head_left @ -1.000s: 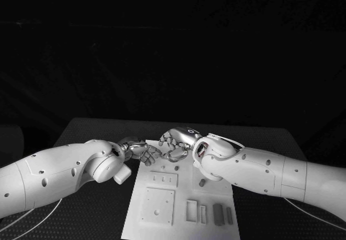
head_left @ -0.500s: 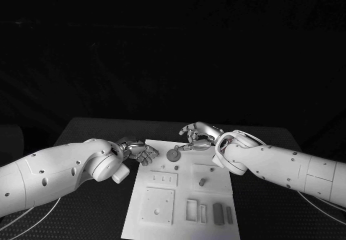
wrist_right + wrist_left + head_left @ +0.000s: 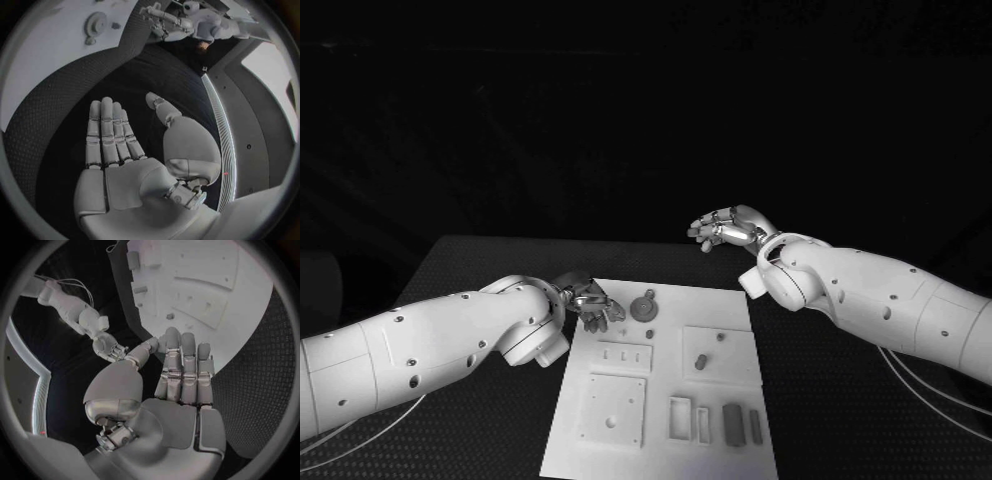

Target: Assemble the parts on the task board

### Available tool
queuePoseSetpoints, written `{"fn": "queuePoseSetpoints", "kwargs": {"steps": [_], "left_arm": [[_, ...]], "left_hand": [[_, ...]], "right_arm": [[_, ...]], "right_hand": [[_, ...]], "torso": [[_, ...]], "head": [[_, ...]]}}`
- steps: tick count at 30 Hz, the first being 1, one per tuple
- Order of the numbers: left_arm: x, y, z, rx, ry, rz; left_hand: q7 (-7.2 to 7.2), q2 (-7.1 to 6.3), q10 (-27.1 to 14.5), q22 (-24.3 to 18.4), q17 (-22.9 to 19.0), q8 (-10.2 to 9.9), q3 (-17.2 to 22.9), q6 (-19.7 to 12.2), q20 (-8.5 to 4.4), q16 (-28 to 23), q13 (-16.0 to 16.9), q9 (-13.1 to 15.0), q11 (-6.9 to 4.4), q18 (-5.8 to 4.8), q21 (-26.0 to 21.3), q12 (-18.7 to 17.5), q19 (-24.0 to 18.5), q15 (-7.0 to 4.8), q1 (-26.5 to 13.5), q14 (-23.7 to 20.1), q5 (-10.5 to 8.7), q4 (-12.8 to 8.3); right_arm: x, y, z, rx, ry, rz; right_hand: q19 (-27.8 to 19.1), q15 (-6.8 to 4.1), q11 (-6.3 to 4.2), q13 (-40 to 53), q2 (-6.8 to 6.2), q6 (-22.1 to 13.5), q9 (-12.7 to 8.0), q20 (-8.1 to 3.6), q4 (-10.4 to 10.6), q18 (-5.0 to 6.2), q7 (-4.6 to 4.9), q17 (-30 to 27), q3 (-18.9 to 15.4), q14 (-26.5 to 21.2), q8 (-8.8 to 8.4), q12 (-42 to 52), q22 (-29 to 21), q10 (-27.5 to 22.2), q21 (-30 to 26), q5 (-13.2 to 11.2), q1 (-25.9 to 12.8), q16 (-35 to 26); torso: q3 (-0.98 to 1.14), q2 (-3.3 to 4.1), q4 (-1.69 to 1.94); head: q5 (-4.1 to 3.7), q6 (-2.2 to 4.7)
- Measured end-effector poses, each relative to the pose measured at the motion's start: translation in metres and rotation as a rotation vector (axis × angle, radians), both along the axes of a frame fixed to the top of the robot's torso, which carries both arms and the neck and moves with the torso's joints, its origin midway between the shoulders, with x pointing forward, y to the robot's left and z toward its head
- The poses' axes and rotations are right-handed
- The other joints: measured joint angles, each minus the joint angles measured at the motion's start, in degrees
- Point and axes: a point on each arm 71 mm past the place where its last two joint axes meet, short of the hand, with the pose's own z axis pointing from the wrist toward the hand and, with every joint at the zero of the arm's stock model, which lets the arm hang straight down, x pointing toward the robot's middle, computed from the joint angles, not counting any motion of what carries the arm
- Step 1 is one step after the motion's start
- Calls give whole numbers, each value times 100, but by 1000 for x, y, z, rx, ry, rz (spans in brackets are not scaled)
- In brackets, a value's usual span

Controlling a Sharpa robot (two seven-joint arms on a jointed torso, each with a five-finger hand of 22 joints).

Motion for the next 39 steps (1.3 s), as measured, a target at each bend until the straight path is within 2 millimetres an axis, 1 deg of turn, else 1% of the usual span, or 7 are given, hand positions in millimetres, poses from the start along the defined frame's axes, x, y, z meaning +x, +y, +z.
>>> {"fn": "queuePoseSetpoints", "kwargs": {"steps": [7,14,19,22,27,30,39], "left_arm": [[-4,-17,-1,99,-10,-58],[-8,-32,-2,193,-19,-136],[-6,-31,-3,226,-19,-130],[-5,-32,-4,238,-16,-123],[-8,-36,-8,259,1,-121],[-9,-33,-15,279,17,-112],[-10,-26,-27,295,46,-84]], "left_hand": [[-90,-42,-2,0,663,-103,160,29,-235,1590,1430,1,-244,269,1348,1609,805,-523,42,443,7,69],[-132,-25,-77,0,830,-192,247,-11,-389,2284,2204,2,-324,366,2077,2666,1162,-556,7,539,-36,148],[-143,-19,-102,-1,875,-193,277,-19,-450,2463,2289,3,-351,414,2257,2851,1324,-587,-60,691,-37,177],[-147,-7,-102,-1,880,-196,282,-18,-480,2481,2305,35,-352,417,2300,2896,1394,-625,-101,749,-38,182],[-160,21,-96,-1,880,-221,283,-19,-489,2505,2311,36,-359,428,2329,2918,1404,-635,-129,764,-35,182],[-158,34,-113,-1,886,-226,289,-17,-489,2531,2311,39,-376,436,2367,2960,1404,-633,-141,767,-23,187],[-127,71,-127,3,895,-188,304,14,-489,2574,2317,120,-390,443,2412,3017,1404,-639,-226,785,55,202]], "right_arm": [[12,-7,7,91,24,-19],[15,-10,9,92,17,-18],[16,-4,8,91,18,-4],[18,-4,9,90,22,-4],[22,-1,9,104,42,-7],[23,2,8,110,52,-3],[25,-2,6,110,62,-18]], "right_hand": [[-261,208,109,-957,68,41,-79,207,-23,38,4,-399,-70,52,94,-1571,-514,650,-698,99,-67,-1104],[-233,205,112,-1067,91,41,-118,234,-14,73,4,-400,-80,62,94,-1839,-582,765,-767,99,-44,-1239],[-275,208,132,-1080,91,41,-140,276,-12,80,4,-400,-110,59,94,-1942,-602,785,-824,99,-44,-1322],[-433,319,146,-1093,91,41,-165,305,-13,80,3,-443,-112,-56,94,-2104,-632,771,-926,99,-44,-1476],[-984,575,347,-1102,158,-7,-222,351,115,-107,18,-629,-29,-620,93,-2545,-686,466,-1206,-105,23,-1881],[-1137,661,433,-1102,240,-151,-269,355,366,-192,-1,-701,230,-706,26,-2747,-645,381,-1255,-112,127,-1967],[-1236,672,440,-1096,151,-198,-310,354,486,-191,-13,-788,407,-717,26,-3009,-478,392,-1254,-23,216,-1997]], "torso": [[-3,7,2],[-14,10,9],[-14,14,2],[-12,14,-1],[-12,12,2],[-10,12,5],[-7,10,19]], "head": [[-48,-48],[-118,-135],[-120,-178],[-127,-199],[-147,-236],[-147,-251],[-103,-328]]}}
